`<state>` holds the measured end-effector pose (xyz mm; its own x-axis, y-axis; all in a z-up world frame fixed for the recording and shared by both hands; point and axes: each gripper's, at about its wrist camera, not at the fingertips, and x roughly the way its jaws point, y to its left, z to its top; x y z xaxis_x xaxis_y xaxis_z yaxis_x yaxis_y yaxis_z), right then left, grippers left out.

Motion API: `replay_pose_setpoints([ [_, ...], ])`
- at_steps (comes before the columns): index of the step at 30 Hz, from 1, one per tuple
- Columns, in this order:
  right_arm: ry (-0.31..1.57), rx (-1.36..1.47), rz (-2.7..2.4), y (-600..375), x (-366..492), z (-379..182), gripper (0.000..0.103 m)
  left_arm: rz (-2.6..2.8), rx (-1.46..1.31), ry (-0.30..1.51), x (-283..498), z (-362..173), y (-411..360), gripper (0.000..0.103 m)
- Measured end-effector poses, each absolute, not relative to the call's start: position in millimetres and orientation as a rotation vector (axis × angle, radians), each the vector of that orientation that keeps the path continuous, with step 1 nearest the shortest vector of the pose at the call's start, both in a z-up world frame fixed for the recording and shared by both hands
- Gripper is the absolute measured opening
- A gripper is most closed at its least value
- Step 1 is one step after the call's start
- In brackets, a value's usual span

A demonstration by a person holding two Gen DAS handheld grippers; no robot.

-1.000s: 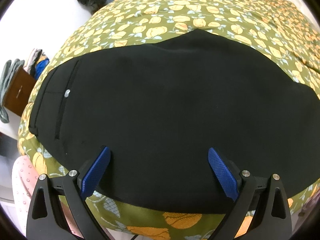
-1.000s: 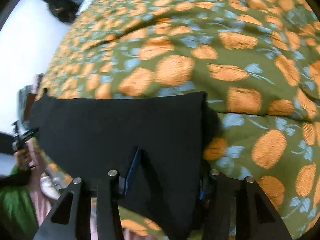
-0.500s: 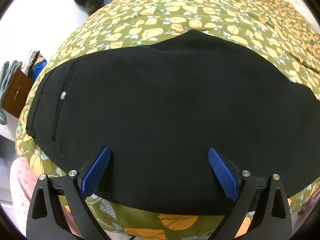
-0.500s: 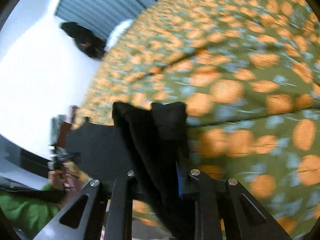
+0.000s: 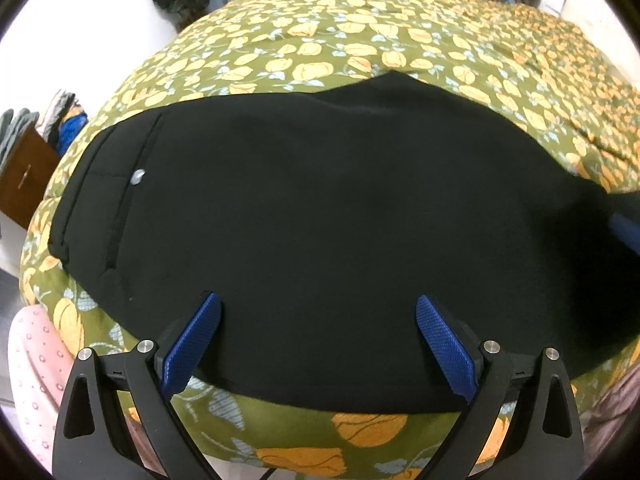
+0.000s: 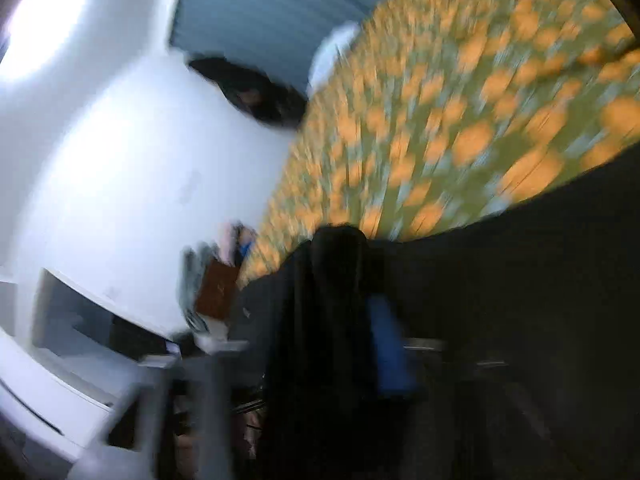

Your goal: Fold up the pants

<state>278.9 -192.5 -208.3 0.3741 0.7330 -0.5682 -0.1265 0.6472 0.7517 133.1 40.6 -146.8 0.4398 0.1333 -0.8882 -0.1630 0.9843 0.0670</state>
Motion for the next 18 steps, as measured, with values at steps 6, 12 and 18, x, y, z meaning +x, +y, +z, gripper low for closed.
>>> replay_pose_setpoints([
  [6,0.877,0.371,0.521,-199,228,-155,0.103,0.082,-0.161,1.047,123,-134,58,0.099],
  [12,0.815,0.086,0.126,-261,165,-144,0.103,-0.303,-0.118,0.962,128,-101,-17,0.098],
  [18,0.878,0.255,-0.002,-296,139,-177,0.103,-0.442,-0.063,1.028,144,-113,-71,0.065],
])
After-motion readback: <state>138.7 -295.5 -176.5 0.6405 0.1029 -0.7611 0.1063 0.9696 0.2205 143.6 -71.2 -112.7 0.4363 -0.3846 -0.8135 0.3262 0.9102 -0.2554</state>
